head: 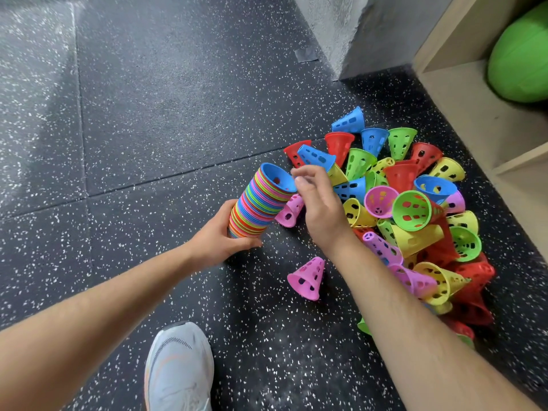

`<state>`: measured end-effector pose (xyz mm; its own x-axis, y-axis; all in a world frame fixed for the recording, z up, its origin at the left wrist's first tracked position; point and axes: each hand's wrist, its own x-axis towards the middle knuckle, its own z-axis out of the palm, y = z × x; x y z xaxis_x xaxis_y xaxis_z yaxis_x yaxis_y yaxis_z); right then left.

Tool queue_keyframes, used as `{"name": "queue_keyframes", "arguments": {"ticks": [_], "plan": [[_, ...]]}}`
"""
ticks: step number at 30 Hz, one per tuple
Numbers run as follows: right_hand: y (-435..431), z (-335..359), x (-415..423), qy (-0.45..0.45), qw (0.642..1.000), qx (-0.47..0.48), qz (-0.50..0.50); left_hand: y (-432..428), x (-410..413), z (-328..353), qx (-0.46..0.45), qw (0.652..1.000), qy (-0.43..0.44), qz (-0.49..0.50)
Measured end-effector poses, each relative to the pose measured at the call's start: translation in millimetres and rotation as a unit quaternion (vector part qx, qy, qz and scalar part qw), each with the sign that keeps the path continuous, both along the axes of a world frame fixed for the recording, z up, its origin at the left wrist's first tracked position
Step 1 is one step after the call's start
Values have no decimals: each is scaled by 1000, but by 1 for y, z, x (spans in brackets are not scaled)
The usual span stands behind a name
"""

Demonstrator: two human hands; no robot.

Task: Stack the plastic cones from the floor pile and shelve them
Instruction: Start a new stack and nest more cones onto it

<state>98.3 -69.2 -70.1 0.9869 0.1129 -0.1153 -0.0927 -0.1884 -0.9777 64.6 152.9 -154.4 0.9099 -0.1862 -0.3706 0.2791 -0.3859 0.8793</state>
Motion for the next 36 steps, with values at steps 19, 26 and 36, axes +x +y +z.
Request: {"name": "queue_keyframes", "arguments": {"ticks": [19,26,36], "plan": [[-24,-62,-13,8,923,-359,135,-1,-2,1,-13,1000,-1,-25],[-38,-43,-6,-11,957,-289,-18,-1,-5,-2,25,998,-10,-53],[-55,-7,-20,-108,948,-218,-205,-4,-7,0,46,997,-28,-61]]}}
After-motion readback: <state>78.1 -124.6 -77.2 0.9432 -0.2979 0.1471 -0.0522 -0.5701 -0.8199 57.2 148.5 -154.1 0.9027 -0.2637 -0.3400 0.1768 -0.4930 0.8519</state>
